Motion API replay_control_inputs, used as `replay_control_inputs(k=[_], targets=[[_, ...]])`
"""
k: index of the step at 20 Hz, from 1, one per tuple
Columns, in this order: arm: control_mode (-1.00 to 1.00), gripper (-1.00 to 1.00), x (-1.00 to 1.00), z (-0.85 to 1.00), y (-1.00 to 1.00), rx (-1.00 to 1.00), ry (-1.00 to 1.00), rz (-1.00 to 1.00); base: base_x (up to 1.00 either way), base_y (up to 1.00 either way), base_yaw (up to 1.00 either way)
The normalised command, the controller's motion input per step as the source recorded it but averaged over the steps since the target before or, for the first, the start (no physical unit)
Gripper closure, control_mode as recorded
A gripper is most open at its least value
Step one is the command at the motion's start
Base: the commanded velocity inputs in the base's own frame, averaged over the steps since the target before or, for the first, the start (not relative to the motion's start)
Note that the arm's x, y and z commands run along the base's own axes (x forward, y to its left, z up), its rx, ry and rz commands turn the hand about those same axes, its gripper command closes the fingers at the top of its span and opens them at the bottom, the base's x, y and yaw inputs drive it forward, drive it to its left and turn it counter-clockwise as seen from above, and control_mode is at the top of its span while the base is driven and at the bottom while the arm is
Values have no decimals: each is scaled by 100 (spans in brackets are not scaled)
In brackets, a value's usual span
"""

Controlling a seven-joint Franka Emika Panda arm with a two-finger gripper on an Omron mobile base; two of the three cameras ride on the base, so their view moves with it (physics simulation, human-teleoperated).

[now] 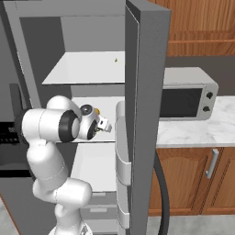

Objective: Place the kiwi in the correct fridge rack based on whether it is a fruit or vegetable. Finally, close the fridge door.

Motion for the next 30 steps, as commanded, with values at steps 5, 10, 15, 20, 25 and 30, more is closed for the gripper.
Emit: replay_control_inputs(k=[5, 10, 15, 20, 25, 30], targets=[[-100, 100, 28, -35, 0, 0, 2, 3, 0, 0, 0], [-100, -100, 29, -44, 7, 0, 7, 2, 0, 0, 0], [-100, -100, 3, -14, 1, 0, 0, 1, 0, 0, 0], [-100, -100, -50, 13, 0, 0, -4, 0, 0, 0, 0], [-100, -100, -74, 42, 1, 0, -11, 0, 0, 0, 0], [-100, -100, -97, 71, 1, 0, -11, 0, 0, 0, 0]])
